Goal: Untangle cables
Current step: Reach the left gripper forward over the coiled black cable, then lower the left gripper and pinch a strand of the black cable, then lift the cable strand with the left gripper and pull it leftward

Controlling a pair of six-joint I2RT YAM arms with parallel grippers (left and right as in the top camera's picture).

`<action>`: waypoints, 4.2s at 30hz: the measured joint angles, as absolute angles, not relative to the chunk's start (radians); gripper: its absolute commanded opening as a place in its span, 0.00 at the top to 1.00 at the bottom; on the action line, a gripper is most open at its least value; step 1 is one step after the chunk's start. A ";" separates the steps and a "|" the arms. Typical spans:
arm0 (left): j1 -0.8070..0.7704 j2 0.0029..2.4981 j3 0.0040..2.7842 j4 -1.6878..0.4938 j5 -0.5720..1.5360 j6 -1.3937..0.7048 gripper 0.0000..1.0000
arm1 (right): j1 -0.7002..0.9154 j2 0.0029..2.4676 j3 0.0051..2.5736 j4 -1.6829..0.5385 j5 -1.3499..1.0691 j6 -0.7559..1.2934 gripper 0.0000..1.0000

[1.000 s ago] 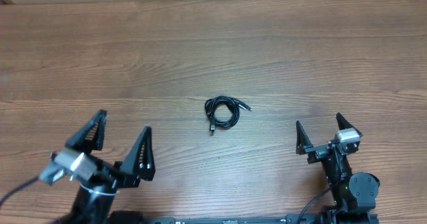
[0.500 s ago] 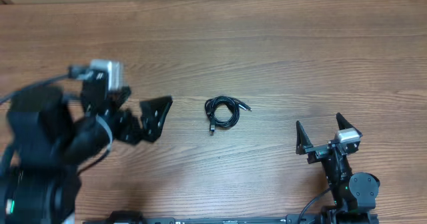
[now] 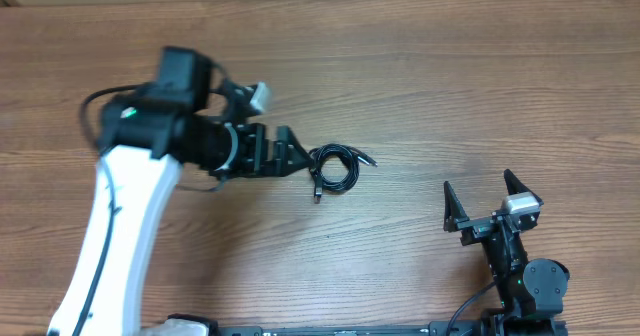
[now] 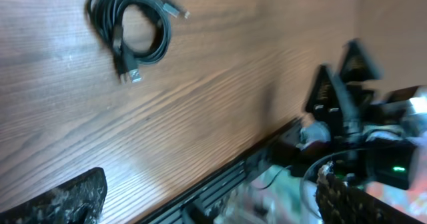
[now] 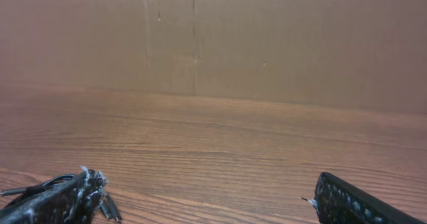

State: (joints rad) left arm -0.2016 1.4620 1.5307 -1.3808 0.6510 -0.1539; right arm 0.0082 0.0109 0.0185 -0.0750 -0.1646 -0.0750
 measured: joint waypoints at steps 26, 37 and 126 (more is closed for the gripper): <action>-0.311 2.018 1.531 -0.955 0.519 -0.153 0.19 | 0.008 0.011 0.019 -0.075 -0.165 -0.075 0.00; -0.311 2.104 1.531 -0.889 0.518 -0.150 0.67 | 0.008 0.011 0.019 -0.075 -0.165 -0.075 0.00; -0.181 2.132 2.858 -1.687 0.193 -0.413 0.96 | 0.008 0.011 0.019 -0.075 -0.165 -0.075 0.00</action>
